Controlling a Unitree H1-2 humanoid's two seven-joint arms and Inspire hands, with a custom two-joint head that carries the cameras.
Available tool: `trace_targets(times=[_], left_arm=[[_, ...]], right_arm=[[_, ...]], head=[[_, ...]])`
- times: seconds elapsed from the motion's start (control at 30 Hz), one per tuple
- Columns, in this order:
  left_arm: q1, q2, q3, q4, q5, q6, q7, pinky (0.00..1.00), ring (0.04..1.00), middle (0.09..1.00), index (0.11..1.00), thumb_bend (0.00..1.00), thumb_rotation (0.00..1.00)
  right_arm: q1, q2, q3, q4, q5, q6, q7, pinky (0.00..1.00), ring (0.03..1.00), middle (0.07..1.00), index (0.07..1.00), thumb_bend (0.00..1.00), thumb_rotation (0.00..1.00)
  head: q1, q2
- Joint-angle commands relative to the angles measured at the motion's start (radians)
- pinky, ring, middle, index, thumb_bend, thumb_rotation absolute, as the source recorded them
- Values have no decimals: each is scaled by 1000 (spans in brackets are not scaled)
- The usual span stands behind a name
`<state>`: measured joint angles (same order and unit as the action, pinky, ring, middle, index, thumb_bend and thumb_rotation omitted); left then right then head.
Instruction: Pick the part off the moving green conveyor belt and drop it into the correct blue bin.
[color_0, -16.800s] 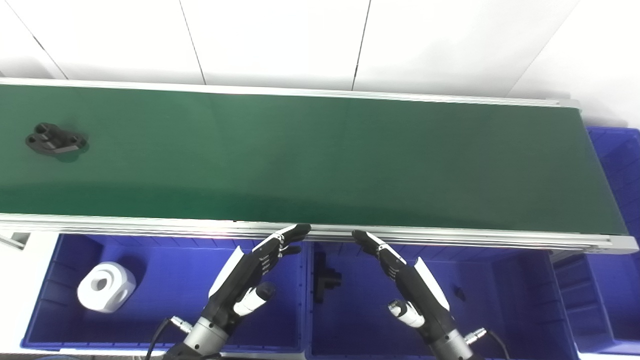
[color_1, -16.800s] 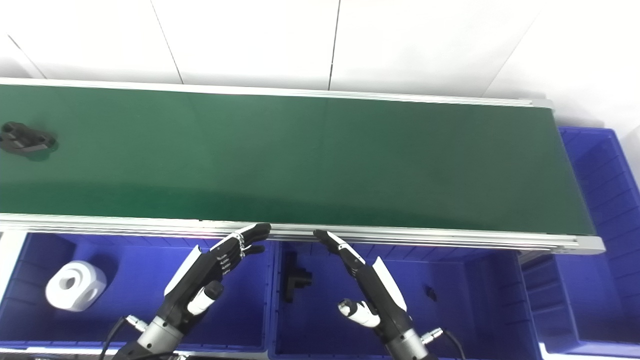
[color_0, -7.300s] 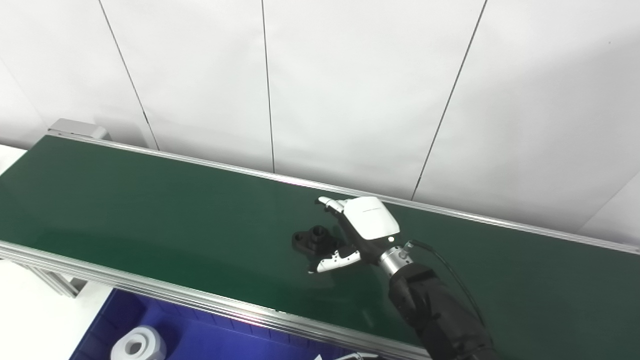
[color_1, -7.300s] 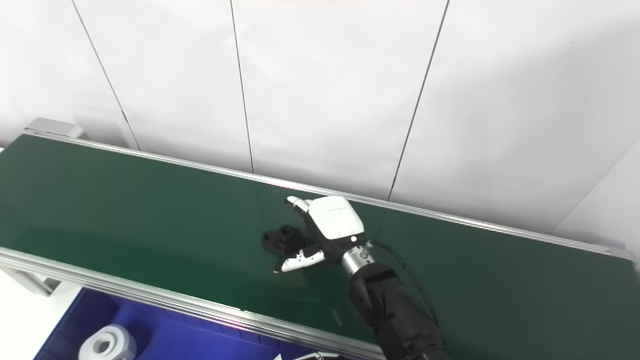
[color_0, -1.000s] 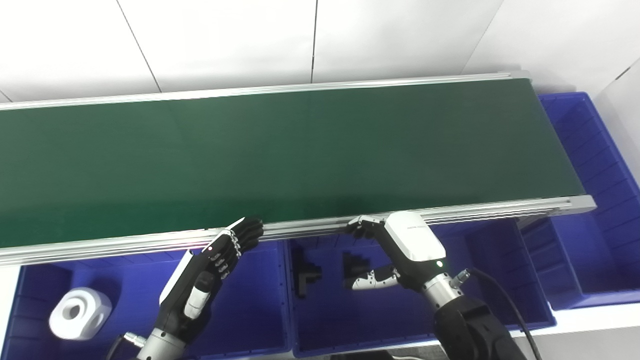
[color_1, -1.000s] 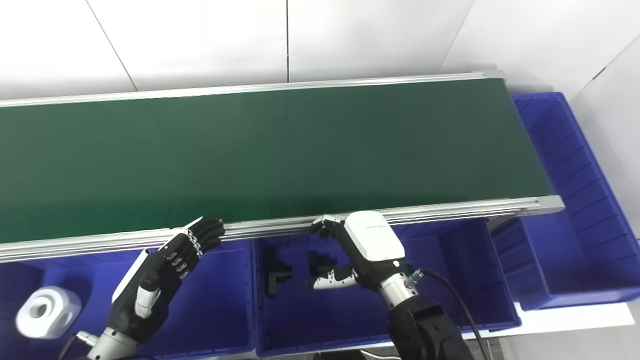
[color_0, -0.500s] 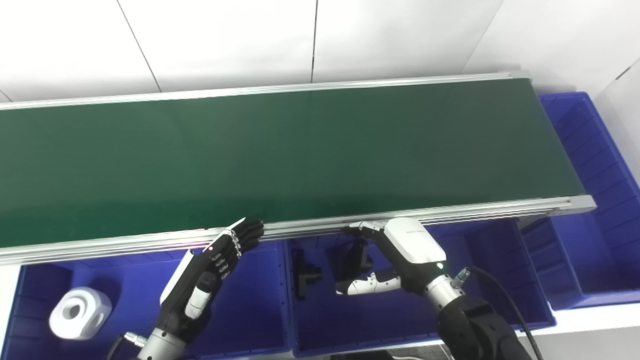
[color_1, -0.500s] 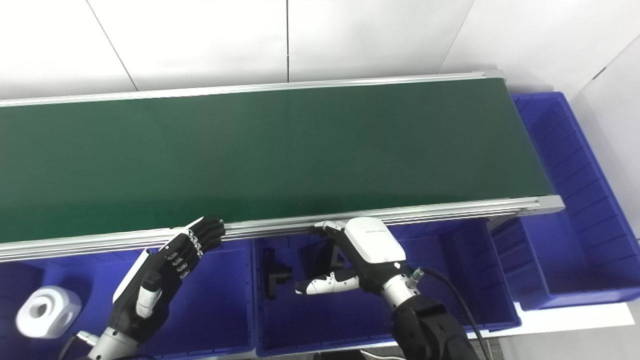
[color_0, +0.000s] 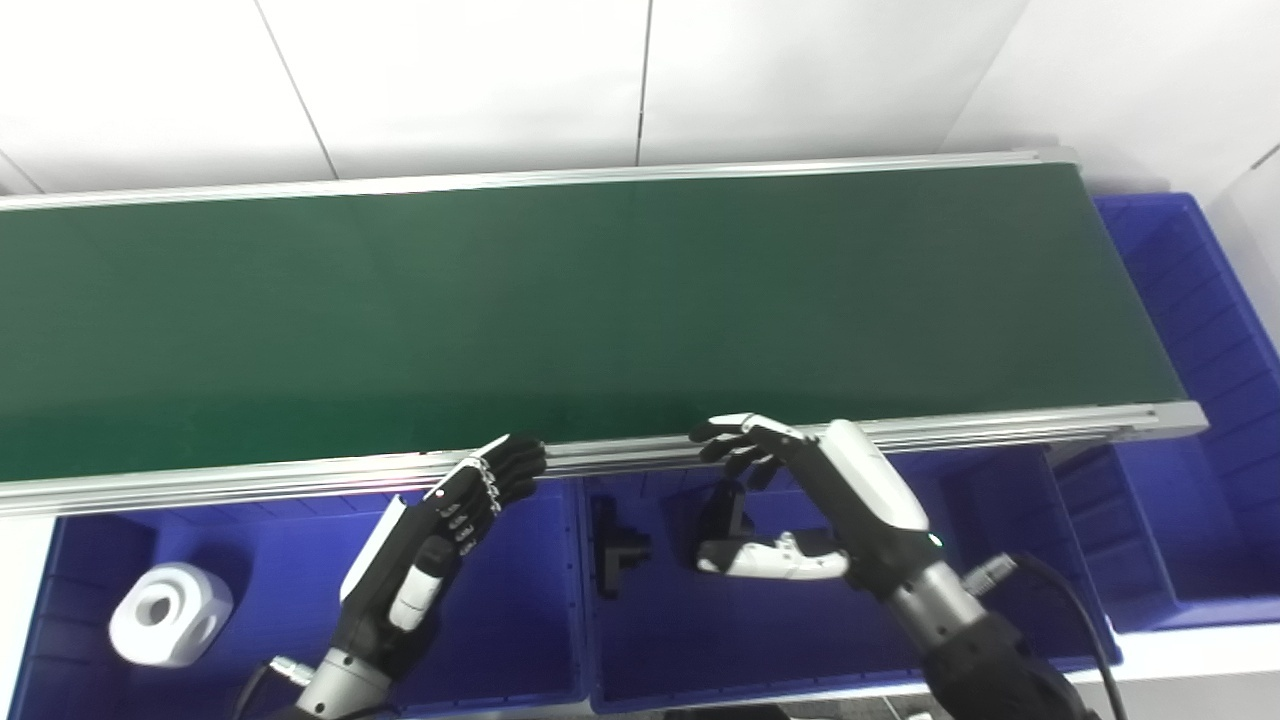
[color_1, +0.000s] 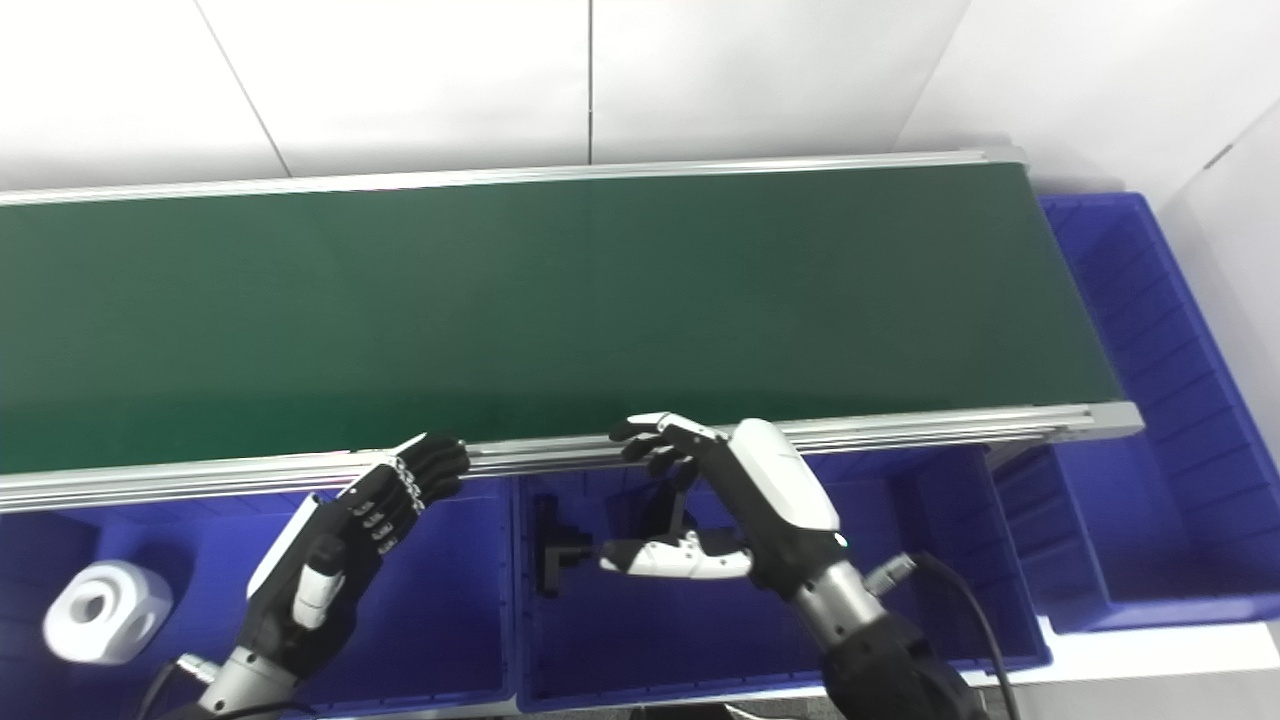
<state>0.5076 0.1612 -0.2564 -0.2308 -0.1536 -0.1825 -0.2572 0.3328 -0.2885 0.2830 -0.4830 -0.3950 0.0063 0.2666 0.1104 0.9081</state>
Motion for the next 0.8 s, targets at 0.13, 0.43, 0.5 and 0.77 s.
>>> trace_targets(times=[0.13,0.43,0.5,0.77], left_arm=[[-1,-11,0,-8,35,-30,1,883,887,887,852,812,927],[-5,-12,-2,33,48,-67,-5,878,888,895,853,795,918],[-5,-11,-6,45,50,-83,-10,875,888,898,851,784,915],[0,-21,-17,76,72,-96,-4,881,896,902,858,812,924]], right_arm=[[20,18,-24,-10,274,-88,0,552,634,699,730,875,826],[-4,175,-8,260,234,-278,-117,636,712,743,736,848,977],[-24,197,-6,357,177,-339,-156,641,717,750,740,833,989],[-62,186,18,557,34,-475,-301,722,766,770,747,729,978]], head=[[17,-23],[16,-62],[15,-69],[25,-108]])
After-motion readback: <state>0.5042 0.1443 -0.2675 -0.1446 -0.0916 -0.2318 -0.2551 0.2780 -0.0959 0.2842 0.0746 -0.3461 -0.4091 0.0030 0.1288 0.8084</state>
